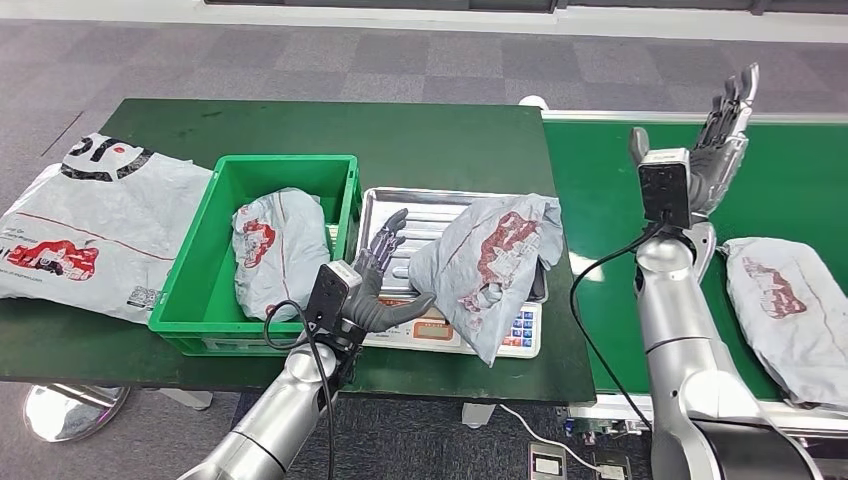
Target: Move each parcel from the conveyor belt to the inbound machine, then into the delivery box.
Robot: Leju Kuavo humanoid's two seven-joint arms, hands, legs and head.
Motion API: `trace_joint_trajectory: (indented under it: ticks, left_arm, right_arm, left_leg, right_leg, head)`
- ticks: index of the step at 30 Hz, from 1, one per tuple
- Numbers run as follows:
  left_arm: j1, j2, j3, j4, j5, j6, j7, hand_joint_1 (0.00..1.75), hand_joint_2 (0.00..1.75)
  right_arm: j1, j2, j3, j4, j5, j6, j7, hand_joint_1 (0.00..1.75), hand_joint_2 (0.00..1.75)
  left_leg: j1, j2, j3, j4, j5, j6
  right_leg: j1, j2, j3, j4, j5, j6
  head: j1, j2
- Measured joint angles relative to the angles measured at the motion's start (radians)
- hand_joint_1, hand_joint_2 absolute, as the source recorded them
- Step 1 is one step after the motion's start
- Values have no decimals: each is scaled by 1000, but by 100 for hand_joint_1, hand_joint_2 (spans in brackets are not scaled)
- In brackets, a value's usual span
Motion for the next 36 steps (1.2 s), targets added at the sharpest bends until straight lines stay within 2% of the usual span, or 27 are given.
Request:
trace_joint_trajectory:
  ticks: [7,36]
  left_arm:
    - [0,0,0,0,0,6,0,0,175]
    - [0,0,0,0,2,7,0,0,175]
  right_arm:
    - [19,-4,0,-24,-35,0,0,0,175]
    - [27,-8,0,-38,-35,0,0,0,175]
  left_leg:
    - [0,0,0,0,0,0]
    - [0,0,0,0,0,0]
  right_leg:
    - [0,0,0,0,0,0]
    - [0,0,0,0,0,0]
  head:
    - [0,0]
    - [0,0]
